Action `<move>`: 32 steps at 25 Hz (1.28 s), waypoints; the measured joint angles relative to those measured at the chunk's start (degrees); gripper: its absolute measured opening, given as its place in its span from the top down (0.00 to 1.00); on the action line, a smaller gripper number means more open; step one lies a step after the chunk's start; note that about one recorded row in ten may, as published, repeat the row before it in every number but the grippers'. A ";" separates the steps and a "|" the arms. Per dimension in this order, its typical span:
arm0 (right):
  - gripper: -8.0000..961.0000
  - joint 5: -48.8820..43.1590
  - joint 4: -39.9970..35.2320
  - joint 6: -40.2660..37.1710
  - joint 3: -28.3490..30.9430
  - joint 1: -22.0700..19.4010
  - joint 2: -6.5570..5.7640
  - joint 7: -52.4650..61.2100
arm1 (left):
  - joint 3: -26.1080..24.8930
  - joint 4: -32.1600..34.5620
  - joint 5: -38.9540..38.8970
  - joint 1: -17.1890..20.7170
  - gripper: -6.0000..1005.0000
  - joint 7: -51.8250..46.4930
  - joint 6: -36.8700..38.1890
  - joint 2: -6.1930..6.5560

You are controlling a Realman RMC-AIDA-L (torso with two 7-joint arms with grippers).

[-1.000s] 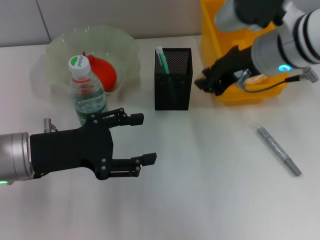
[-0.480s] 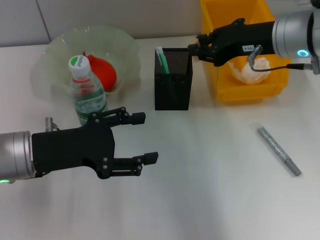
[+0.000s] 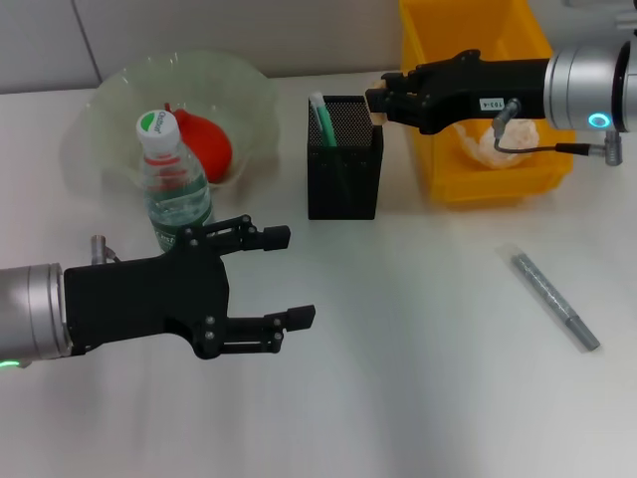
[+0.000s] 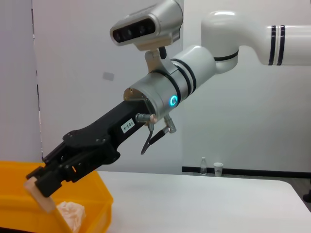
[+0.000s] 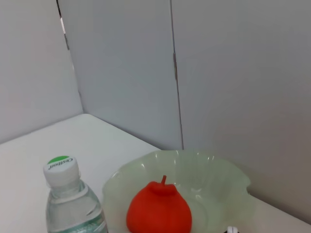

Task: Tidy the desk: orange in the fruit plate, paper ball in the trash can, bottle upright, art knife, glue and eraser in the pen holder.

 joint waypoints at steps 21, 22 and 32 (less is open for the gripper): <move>0.74 3.56 11.50 0.38 3.61 5.06 -0.16 -9.45 | 0.04 -0.21 -0.44 -0.01 0.18 1.05 0.50 -0.09; 0.74 3.58 11.89 0.70 3.61 5.31 -0.20 -9.47 | 0.03 -0.21 -0.42 -0.06 0.18 1.07 0.50 -0.09; 0.74 3.60 15.73 4.32 3.70 7.23 -0.65 -10.97 | 0.20 -0.21 -0.41 -0.67 0.18 1.16 0.50 -0.09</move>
